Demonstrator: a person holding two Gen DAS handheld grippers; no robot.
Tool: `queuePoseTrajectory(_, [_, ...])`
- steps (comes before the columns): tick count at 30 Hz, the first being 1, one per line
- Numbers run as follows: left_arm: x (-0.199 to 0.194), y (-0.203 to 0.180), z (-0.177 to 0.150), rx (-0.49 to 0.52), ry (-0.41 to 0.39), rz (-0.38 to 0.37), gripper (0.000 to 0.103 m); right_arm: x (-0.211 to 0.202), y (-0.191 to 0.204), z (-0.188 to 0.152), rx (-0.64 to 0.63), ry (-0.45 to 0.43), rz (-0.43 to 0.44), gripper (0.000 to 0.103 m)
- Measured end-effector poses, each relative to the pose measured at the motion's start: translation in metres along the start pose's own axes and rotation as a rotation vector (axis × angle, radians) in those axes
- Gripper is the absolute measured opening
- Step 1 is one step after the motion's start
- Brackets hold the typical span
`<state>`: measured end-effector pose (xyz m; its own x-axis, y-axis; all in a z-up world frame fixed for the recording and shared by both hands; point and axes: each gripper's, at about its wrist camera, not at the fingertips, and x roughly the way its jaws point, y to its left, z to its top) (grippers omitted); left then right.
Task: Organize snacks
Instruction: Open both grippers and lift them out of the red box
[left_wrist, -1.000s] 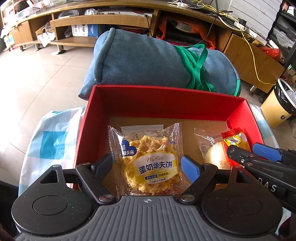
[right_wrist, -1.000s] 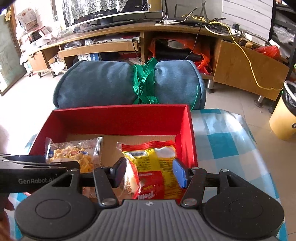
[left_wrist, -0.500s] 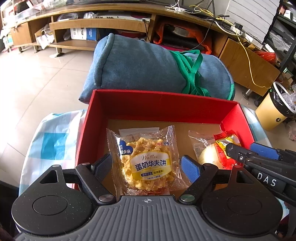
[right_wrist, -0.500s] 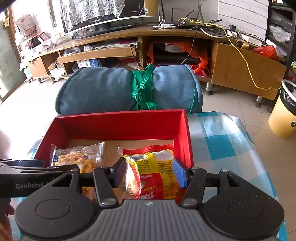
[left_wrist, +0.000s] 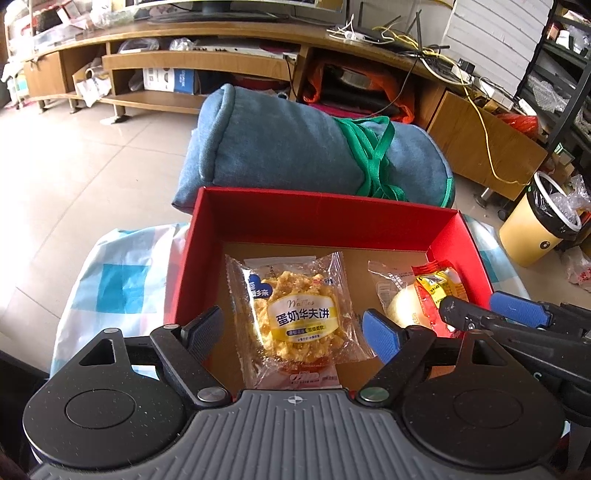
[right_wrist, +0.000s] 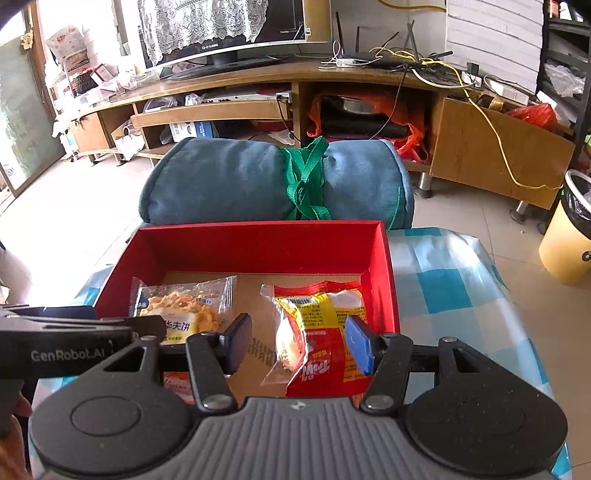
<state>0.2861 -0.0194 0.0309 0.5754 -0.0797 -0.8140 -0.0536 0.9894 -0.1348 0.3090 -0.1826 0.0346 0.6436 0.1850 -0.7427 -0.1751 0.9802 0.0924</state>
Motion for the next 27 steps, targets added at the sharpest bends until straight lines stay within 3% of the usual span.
queuePoseTrajectory(11, [-0.019, 0.003, -0.020, 0.017, -0.004, -0.022, 0.087, -0.018, 0.009, -0.017, -0.016, 0.016, 0.021, 0.052])
queuePoseTrajectory(27, [-0.051, 0.052, -0.095, -0.005, 0.086, 0.004, 0.088, -0.040, 0.057, -0.087, -0.143, 0.122, 0.085, 0.052])
